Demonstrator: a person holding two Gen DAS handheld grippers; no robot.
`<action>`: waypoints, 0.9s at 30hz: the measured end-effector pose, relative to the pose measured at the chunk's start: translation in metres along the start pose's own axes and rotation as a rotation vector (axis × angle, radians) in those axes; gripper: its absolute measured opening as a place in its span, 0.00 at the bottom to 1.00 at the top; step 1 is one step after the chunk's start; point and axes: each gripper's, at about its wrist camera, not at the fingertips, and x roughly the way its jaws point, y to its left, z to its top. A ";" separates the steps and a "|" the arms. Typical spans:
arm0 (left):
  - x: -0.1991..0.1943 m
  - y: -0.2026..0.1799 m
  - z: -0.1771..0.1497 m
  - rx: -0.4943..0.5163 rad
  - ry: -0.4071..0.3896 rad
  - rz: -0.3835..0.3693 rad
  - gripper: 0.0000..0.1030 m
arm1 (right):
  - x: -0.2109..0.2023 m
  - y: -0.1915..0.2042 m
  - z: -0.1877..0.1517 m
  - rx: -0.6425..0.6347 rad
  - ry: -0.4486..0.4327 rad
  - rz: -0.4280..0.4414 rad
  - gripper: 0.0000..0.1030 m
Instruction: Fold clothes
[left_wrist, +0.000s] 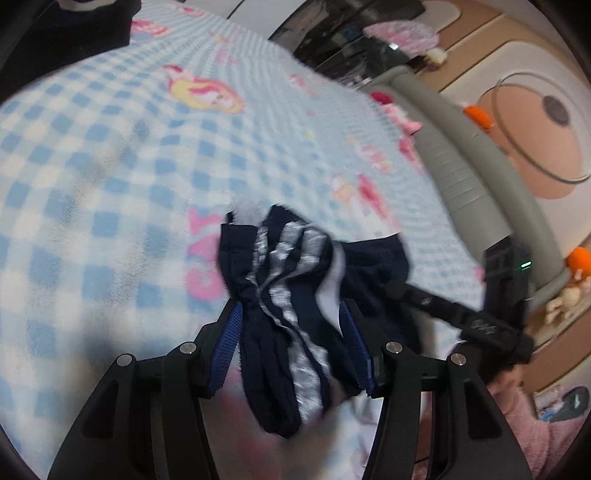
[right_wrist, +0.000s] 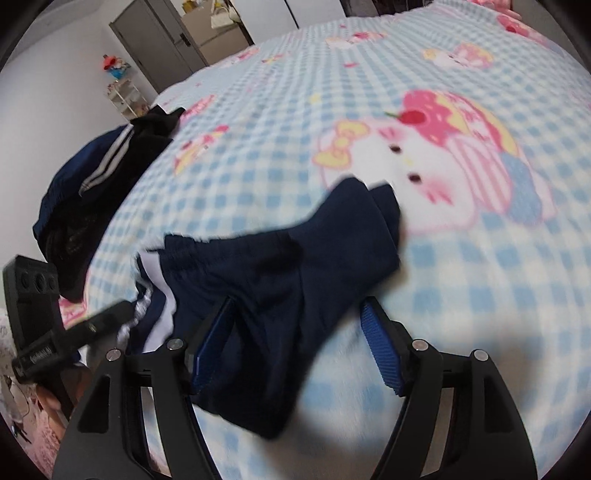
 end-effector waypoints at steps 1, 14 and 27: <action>0.006 0.000 0.000 0.010 0.012 0.015 0.54 | 0.004 0.003 0.002 -0.015 0.006 -0.001 0.67; 0.005 0.000 0.004 0.012 -0.021 0.008 0.24 | 0.001 0.012 -0.006 -0.073 -0.069 -0.044 0.39; 0.024 0.002 0.002 0.019 0.044 0.061 0.28 | 0.048 0.016 -0.005 -0.049 0.049 -0.084 0.52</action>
